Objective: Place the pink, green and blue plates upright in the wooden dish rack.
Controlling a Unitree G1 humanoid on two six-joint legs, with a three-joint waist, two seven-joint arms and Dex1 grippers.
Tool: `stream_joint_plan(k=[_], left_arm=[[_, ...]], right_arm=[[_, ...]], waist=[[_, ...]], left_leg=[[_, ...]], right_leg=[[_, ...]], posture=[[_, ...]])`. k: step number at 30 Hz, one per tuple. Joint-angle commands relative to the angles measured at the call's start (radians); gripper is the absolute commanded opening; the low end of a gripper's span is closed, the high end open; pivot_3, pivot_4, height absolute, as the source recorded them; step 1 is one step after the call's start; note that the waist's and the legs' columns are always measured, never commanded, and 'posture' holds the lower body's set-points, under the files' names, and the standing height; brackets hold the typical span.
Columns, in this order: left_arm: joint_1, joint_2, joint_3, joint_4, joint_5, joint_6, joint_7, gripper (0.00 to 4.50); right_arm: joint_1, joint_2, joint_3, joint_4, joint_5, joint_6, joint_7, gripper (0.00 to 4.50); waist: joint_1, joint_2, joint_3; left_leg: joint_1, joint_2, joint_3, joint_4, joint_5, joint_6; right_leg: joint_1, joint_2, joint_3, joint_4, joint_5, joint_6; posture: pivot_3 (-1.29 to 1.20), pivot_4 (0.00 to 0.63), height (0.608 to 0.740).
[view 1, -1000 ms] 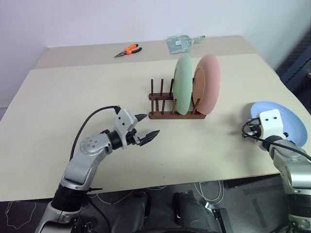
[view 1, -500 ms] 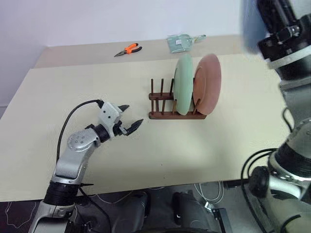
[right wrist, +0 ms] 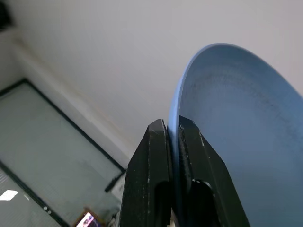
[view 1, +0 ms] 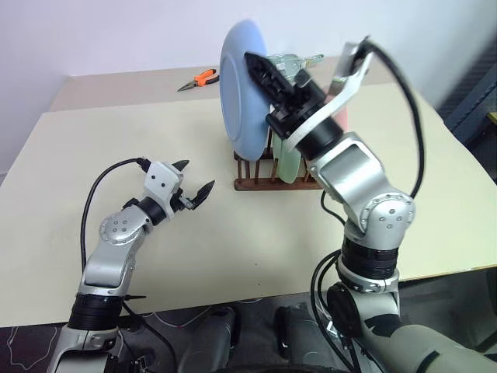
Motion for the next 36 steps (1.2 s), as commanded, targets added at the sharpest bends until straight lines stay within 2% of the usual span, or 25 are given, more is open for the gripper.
stream_joint_plan(k=[1,21,22,24,29,34,36], left_arm=[[0.011,0.011,0.031,-0.026,0.004,-0.023,0.008,4.08],[0.027,-0.009,-0.002,-0.084,-0.021,0.027,-0.014,4.08],[0.027,-0.011,-0.004,-0.087,-0.021,0.029,-0.014,4.08],[0.028,-0.013,-0.007,-0.089,-0.021,0.032,-0.015,4.08],[0.031,-0.017,-0.009,-0.096,-0.021,0.040,-0.016,4.08],[0.035,-0.022,-0.013,-0.107,-0.018,0.048,-0.015,4.08],[0.035,-0.022,-0.009,-0.109,-0.016,0.047,-0.011,4.08]], right_arm=[[-0.010,0.019,0.013,-0.008,-0.018,-0.016,-0.010,0.02],[-0.056,0.054,-0.010,0.161,-0.231,-0.047,0.003,0.02],[-0.061,0.052,-0.007,0.169,-0.245,-0.045,0.008,0.69],[-0.072,0.037,0.005,0.178,-0.283,-0.036,0.032,1.42],[-0.097,-0.012,0.044,0.165,-0.400,-0.027,0.107,3.93],[-0.132,-0.112,0.103,0.109,-0.544,-0.055,0.260,3.93],[-0.151,-0.211,0.101,0.045,-0.615,-0.102,0.369,3.93]], waist=[[0.000,0.000,0.000],[-0.018,0.000,0.000],[-0.018,0.000,0.000],[-0.017,0.000,0.000],[-0.018,0.000,0.000],[-0.018,0.000,0.000],[-0.017,0.000,0.000]], left_leg=[[0.000,0.000,0.000,0.000,0.000,0.000],[0.000,0.000,0.000,-0.003,0.001,-0.001],[0.000,0.000,0.000,-0.003,0.001,-0.001],[0.000,0.000,0.000,-0.003,0.001,-0.001],[0.000,0.000,0.000,-0.003,0.001,-0.001],[0.000,0.000,0.000,-0.003,0.001,-0.001],[0.000,0.000,0.000,-0.003,0.001,-0.001]], right_leg=[[0.000,0.000,0.000,0.000,0.000,0.000],[-0.001,0.001,0.000,0.000,0.000,0.000],[-0.002,0.001,0.000,0.000,0.000,0.000],[-0.002,0.001,0.000,0.000,0.000,0.000],[-0.002,0.001,0.000,0.000,0.000,0.000],[-0.002,0.001,0.000,0.000,0.000,0.000],[-0.002,0.000,0.000,0.000,0.000,0.000]], posture=[[0.00,0.150,0.729],[0.00,0.150,0.729],[0.00,0.150,0.729],[0.00,0.150,0.729],[0.00,0.150,0.729],[0.00,0.150,0.729],[0.00,0.150,0.729]])
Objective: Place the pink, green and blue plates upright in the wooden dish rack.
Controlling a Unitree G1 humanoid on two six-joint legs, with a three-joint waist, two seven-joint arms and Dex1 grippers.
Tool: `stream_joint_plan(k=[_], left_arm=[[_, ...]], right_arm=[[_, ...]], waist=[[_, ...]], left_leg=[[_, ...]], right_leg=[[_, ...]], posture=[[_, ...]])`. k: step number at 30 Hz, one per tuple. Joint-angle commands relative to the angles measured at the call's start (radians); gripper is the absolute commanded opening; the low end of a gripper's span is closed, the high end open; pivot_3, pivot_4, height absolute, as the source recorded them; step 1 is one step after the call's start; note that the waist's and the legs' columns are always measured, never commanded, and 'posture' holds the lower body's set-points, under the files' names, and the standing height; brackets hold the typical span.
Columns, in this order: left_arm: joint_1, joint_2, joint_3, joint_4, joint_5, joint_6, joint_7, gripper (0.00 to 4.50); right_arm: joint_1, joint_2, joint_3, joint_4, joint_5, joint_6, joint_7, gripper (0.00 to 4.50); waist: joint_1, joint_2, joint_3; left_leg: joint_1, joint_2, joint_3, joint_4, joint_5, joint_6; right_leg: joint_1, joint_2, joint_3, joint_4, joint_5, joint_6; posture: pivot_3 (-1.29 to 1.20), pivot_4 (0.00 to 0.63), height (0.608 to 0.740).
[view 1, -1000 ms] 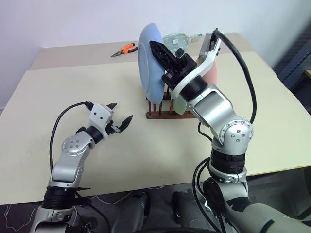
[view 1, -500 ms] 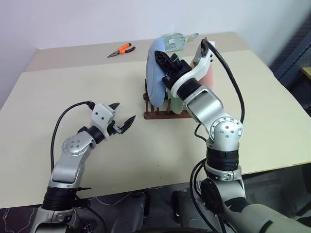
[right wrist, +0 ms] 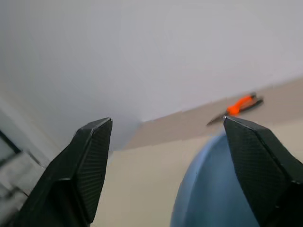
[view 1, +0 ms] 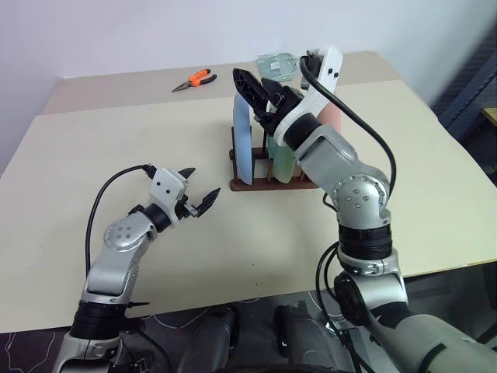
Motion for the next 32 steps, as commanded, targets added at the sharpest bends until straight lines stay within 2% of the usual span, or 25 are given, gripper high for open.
stream_joint_plan(k=[1,3,7,9,11,14,17,32], left_arm=[[0.002,0.002,0.009,-0.045,-0.003,-0.005,0.006,4.08],[0.003,0.000,0.011,-0.050,-0.002,-0.001,0.011,4.08],[0.027,0.021,0.043,-0.041,0.003,-0.010,0.015,4.08],[0.041,0.041,0.063,-0.016,0.008,-0.028,0.007,4.08],[0.049,0.057,0.074,0.006,0.012,-0.041,0.003,4.08],[0.056,0.070,0.073,0.024,0.025,-0.050,0.005,4.08],[0.080,0.087,0.082,0.037,0.025,-0.055,-0.009,4.08],[0.185,0.088,0.083,-0.034,0.030,-0.035,0.018,4.08]], right_arm=[[-0.057,-0.116,-0.006,-0.137,-0.100,-0.079,0.165,3.93],[-0.053,-0.163,-0.033,-0.155,-0.110,-0.087,0.209,3.93],[0.108,-0.465,-0.233,-0.192,-0.143,-0.088,0.385,3.93],[0.306,-0.613,-0.333,-0.169,-0.201,-0.103,0.497,3.93],[0.486,-0.691,-0.396,-0.147,-0.241,-0.134,0.586,3.93],[0.652,-0.714,-0.435,-0.089,-0.266,-0.170,0.678,3.93],[0.758,-0.704,-0.384,-0.037,-0.356,-0.243,0.733,3.93],[0.648,-0.600,-0.207,0.233,-0.539,-0.452,0.812,3.93]], waist=[[0.004,0.000,0.000],[0.003,0.000,0.000],[0.019,-0.002,-0.001],[0.036,-0.002,-0.001],[0.041,-0.002,-0.001],[0.026,0.000,0.000],[0.019,0.000,0.000],[0.028,0.000,0.000]], left_leg=[[0.000,0.000,0.000,0.000,0.000,0.000],[0.000,0.000,0.000,0.000,0.000,0.000],[0.000,0.000,-0.002,0.001,0.000,0.000],[0.000,0.000,-0.001,0.000,-0.001,0.001],[0.000,0.001,-0.002,0.000,-0.001,0.002],[0.000,0.001,0.001,0.000,-0.001,0.002],[0.002,0.004,0.004,0.000,-0.001,0.002],[0.002,0.005,0.005,0.002,-0.001,0.001]], right_leg=[[0.000,0.000,0.000,0.000,0.000,0.000],[0.001,0.000,-0.001,-0.001,0.000,0.000],[0.003,-0.001,-0.002,-0.003,0.000,0.000],[0.004,-0.002,-0.002,-0.005,0.000,0.000],[0.007,-0.001,-0.005,-0.011,0.000,0.000],[0.007,-0.002,-0.002,-0.010,0.000,0.000],[0.007,-0.002,-0.003,-0.011,0.000,-0.001],[0.007,-0.003,-0.005,-0.012,0.002,-0.002]], posture=[[0.00,0.150,0.729],[0.00,0.150,0.729],[0.00,0.150,0.729],[0.00,0.150,0.729],[0.00,0.150,0.729],[0.00,0.150,0.729],[0.00,0.150,0.729],[0.00,0.150,0.729]])
